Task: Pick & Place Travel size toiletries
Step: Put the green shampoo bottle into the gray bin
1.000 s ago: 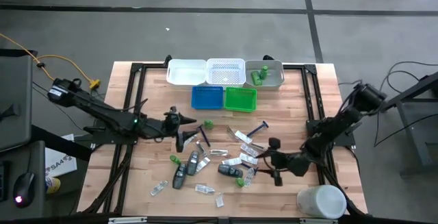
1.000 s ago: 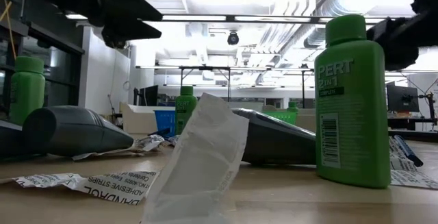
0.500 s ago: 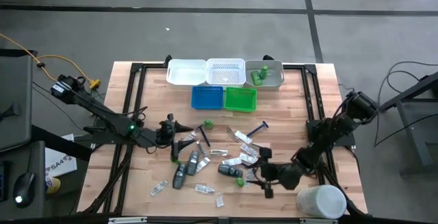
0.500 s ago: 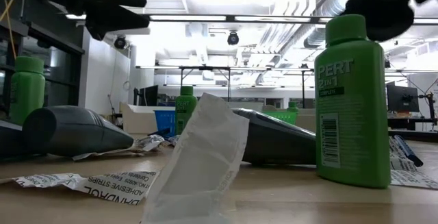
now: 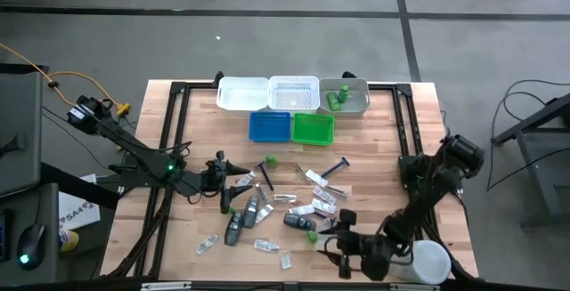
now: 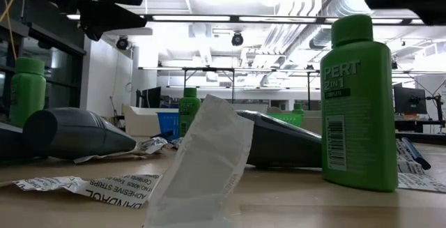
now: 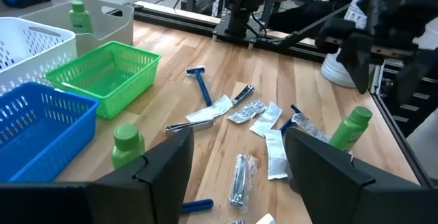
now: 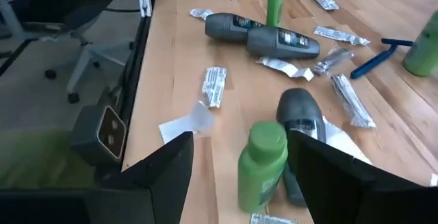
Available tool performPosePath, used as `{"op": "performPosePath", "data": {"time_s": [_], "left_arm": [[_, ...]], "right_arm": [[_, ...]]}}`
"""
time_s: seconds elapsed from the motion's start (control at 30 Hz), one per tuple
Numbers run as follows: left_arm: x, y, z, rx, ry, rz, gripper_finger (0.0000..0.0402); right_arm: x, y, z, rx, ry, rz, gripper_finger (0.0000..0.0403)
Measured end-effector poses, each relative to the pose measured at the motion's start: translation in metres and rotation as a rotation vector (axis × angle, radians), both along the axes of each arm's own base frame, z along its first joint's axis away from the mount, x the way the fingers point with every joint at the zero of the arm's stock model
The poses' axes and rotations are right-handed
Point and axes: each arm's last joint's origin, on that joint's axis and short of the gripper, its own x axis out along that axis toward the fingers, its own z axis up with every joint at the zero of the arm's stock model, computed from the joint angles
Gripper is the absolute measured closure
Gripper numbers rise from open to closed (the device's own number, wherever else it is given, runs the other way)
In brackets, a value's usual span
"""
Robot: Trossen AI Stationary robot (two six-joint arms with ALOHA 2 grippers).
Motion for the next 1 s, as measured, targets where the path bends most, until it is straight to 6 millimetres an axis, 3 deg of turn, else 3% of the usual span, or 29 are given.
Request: {"op": "performPosePath", "data": {"time_s": [0.23,0.67,0.83,1.0], "left_arm": [[0.000,0.000,0.000,-0.010,-0.002,0.002,0.0172],[0.000,0.000,0.000,-0.024,-0.004,0.003,0.0172],[0.000,0.000,0.000,-0.024,-0.005,0.002,0.0172],[0.000,0.000,0.000,-0.024,-0.004,0.002,0.0172]], "right_arm": [[-0.003,0.005,-0.015,-0.009,-0.040,-0.105,0.0184],[-0.004,0.004,-0.022,-0.027,0.030,-0.060,0.0211],[-0.002,-0.003,-0.026,-0.039,0.087,-0.062,0.0182],[0.009,-0.011,-0.025,0.005,0.094,-0.079,0.0116]]}}
